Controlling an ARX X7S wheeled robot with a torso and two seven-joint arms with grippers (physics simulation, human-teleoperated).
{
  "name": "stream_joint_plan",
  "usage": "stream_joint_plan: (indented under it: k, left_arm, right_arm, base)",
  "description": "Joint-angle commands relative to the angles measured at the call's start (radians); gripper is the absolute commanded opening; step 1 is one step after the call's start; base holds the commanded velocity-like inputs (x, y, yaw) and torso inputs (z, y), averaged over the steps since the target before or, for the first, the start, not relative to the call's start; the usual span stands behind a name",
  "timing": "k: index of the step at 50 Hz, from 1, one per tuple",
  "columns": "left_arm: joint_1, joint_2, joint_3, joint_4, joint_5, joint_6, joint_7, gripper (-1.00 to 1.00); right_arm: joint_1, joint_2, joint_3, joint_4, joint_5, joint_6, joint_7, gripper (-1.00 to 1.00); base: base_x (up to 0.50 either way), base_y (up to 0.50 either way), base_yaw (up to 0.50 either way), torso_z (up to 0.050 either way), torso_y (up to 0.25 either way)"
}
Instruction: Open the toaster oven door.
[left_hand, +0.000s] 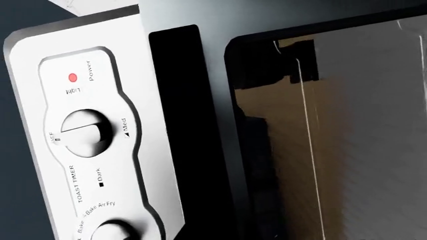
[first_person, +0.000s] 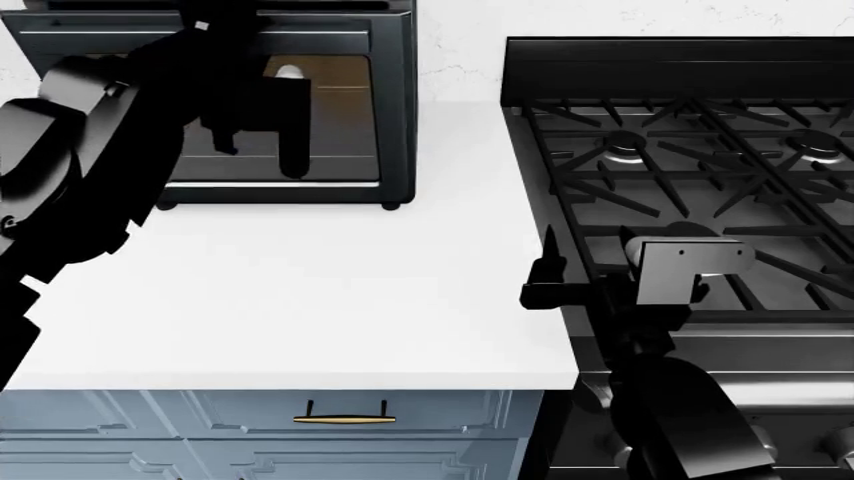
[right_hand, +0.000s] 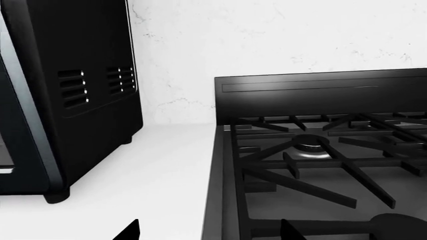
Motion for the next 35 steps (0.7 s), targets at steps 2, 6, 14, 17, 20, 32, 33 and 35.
stream_joint_plan:
  k: [2,6,14,17,20,32,33,35]
  left_arm:
    - [0.141,-0.167,0.003,0.336,-0.072,-0.124,0.069,-1.0]
    - [0.173,-0.206,-0.009,0.423,-0.075,-0.161,0.078,-1.0]
    - [0.235,-0.273,-0.024,0.569,-0.082,-0.224,0.093,-1.0]
    - [0.262,-0.301,-0.029,0.627,-0.084,-0.252,0.099,-1.0]
    - [0.289,-0.325,-0.04,0.684,-0.099,-0.285,0.107,-1.0]
    - [0.383,-0.434,-0.068,0.913,-0.12,-0.393,0.123,-1.0]
    - [0.391,-0.442,-0.069,0.928,-0.121,-0.4,0.123,-1.0]
    - [0.407,-0.456,-0.07,0.957,-0.124,-0.414,0.122,-1.0]
  right_arm:
    - [0.0,0.002,-0.004,-0.005,0.007,-0.004,0.002,1.0]
    - [0.001,0.003,-0.006,-0.012,0.011,0.001,0.004,1.0]
    - [0.0,0.005,-0.008,-0.018,0.017,0.001,0.006,1.0]
    - [-0.001,0.006,-0.008,-0.027,0.02,0.005,0.008,1.0]
    - [-0.003,0.008,-0.008,-0.032,0.023,0.007,0.01,1.0]
    - [-0.009,0.009,-0.011,-0.032,0.028,-0.002,0.012,1.0]
    - [-0.009,0.009,-0.011,-0.032,0.029,-0.002,0.012,1.0]
    - [-0.009,0.009,-0.012,-0.033,0.031,-0.002,0.012,1.0]
  base:
    - [0.0,0.0,0.0,0.0,0.0]
    - [0.0,0.0,0.0,0.0,0.0]
    - [0.0,0.0,0.0,0.0,0.0]
    - [0.0,0.0,0.0,0.0,0.0]
    - [0.0,0.0,0.0,0.0,0.0]
    - [0.0,0.0,0.0,0.0,0.0]
    - [0.0,0.0,0.0,0.0,0.0]
    - [0.0,0.0,0.0,0.0,0.0]
